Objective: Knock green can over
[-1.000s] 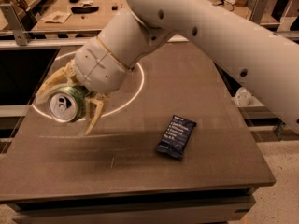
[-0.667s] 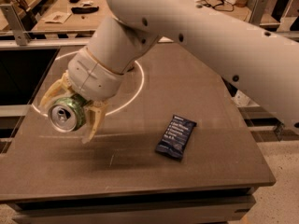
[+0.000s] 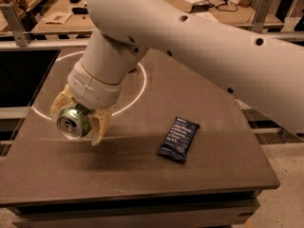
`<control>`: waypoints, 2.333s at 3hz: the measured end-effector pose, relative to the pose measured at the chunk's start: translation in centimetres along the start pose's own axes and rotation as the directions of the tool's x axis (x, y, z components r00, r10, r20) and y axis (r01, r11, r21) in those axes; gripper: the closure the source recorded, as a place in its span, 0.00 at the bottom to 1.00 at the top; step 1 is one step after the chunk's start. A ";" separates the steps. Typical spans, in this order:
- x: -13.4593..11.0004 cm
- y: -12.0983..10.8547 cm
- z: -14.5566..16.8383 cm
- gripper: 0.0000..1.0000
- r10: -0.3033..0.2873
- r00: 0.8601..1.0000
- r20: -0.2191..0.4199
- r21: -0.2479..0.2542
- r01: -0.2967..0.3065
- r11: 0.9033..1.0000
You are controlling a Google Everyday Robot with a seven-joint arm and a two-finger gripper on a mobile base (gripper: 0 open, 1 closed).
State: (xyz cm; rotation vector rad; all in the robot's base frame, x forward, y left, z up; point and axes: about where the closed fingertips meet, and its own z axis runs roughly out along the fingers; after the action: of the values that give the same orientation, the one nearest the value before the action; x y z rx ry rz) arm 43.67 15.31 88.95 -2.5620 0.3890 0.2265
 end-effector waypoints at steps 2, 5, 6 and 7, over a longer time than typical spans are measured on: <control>2.0 0.8 0.3 1.00 -0.077 0.996 -0.049 0.091 0.081 0.993; 2.7 2.3 2.0 0.95 -0.115 0.986 -0.124 0.069 0.124 0.990; 2.1 2.7 2.9 0.77 -0.132 0.980 -0.148 0.056 0.142 0.988; 2.0 2.9 3.1 0.53 -0.127 0.981 -0.150 0.056 0.136 0.989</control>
Offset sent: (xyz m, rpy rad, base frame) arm 0.0255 -0.0169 -0.0168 0.1152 -0.1617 0.0419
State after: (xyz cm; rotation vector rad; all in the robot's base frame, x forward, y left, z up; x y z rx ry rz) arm 44.42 14.15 84.43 -2.5340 0.2742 -0.0227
